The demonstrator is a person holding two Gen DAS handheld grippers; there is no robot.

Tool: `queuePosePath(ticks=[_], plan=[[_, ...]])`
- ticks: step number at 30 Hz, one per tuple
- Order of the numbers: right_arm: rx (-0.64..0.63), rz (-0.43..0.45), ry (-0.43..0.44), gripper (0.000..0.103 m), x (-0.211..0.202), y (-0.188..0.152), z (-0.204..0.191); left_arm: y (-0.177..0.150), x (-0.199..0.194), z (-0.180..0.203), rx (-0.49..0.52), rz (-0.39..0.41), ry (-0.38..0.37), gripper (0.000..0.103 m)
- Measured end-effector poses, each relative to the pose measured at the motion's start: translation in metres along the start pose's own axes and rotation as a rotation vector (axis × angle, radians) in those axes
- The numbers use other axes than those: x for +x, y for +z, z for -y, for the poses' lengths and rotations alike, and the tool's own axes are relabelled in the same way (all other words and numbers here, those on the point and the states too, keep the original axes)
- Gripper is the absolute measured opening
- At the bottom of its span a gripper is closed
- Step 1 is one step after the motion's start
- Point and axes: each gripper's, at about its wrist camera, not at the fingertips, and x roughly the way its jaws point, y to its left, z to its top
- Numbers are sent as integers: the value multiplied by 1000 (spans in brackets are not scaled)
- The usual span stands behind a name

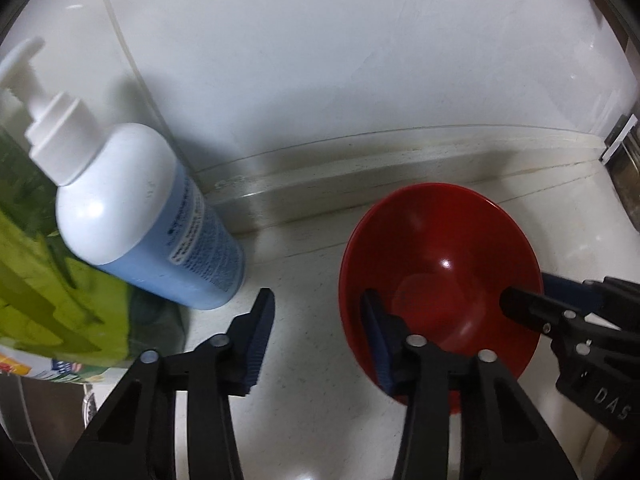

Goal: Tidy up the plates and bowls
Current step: 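Close both grippers on the rim of the red-black bowl, then lift the red-black bowl with both grippers and carry it to the pink bowl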

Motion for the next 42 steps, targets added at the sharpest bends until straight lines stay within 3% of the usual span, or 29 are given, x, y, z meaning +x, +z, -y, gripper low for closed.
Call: queuePosePath(ticks=[8,15,22,30,42], plan=[[-12,-21,-1,17,7,-2,-4,3,11,5,1,-18,-65,12],[20,-23,6,15,5,-3,-3,3,8,11,-13,-31,-94,12],[46,-13,12,15,-4,-9,-2,-5,-20,13,-12,1,-130,12],[57,43,7,15,-48,-27,0,-21,-73,8,6,52,-184,13],[68,108,0,15,-116,-71,4,-50,-142,48,65,140,-241,13]])
